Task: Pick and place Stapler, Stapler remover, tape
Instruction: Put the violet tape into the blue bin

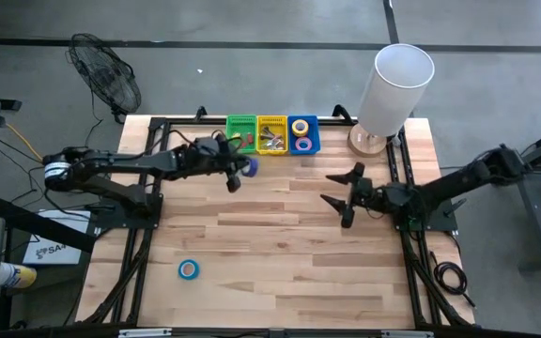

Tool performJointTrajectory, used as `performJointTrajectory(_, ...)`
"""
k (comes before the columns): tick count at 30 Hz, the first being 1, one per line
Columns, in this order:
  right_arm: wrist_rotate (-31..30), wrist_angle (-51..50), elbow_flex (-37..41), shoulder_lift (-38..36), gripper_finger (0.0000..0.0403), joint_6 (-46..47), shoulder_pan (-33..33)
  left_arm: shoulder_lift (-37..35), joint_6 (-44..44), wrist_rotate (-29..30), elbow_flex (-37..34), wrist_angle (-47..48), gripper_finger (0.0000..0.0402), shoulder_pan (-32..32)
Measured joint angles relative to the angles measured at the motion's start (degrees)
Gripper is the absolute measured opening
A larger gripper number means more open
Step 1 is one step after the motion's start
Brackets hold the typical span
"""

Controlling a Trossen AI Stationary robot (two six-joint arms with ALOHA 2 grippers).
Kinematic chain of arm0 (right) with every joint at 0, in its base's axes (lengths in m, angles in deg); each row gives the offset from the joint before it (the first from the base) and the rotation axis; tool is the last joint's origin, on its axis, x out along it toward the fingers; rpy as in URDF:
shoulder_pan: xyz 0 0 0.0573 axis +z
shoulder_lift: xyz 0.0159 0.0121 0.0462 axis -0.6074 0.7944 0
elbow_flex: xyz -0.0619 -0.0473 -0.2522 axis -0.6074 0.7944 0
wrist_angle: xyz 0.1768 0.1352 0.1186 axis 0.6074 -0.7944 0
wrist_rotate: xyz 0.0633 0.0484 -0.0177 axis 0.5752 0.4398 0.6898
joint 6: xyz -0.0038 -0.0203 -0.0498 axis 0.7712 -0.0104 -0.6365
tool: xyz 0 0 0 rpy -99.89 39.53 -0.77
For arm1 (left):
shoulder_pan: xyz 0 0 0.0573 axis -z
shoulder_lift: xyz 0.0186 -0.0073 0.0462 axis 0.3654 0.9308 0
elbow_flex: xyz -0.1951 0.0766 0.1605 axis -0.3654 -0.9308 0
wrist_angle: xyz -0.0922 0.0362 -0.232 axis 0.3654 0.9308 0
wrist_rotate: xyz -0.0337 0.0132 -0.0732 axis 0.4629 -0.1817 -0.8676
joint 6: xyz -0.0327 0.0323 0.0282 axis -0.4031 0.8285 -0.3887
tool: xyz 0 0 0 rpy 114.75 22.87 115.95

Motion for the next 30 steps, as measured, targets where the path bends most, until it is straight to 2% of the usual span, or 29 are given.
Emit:
performJointTrajectory(7,9.01,-1.09,-5.99,2.84,0.0291,-1.42,-5.89,0.0,4.92,0.04,0.0,-8.8,0.0034,5.09)
performJointTrajectory(15,18.58,-0.11,-16.75,19.37,0.0291,-4.4,-8.87,0.0,9.01,-0.66,0.0,-10.81,0.0034,8.22)
performJointTrajectory(23,18.72,0.99,-27.18,33.37,0.0291,-7.61,-9.56,0.02,9.83,-0.94,0.0,-12.12,0.0034,8.96)
performJointTrajectory(30,21.23,1.01,-33.41,39.99,0.0291,-7.47,-11.06,0.02,9.83,-3.16,0.0,-12.12,0.0034,8.96)
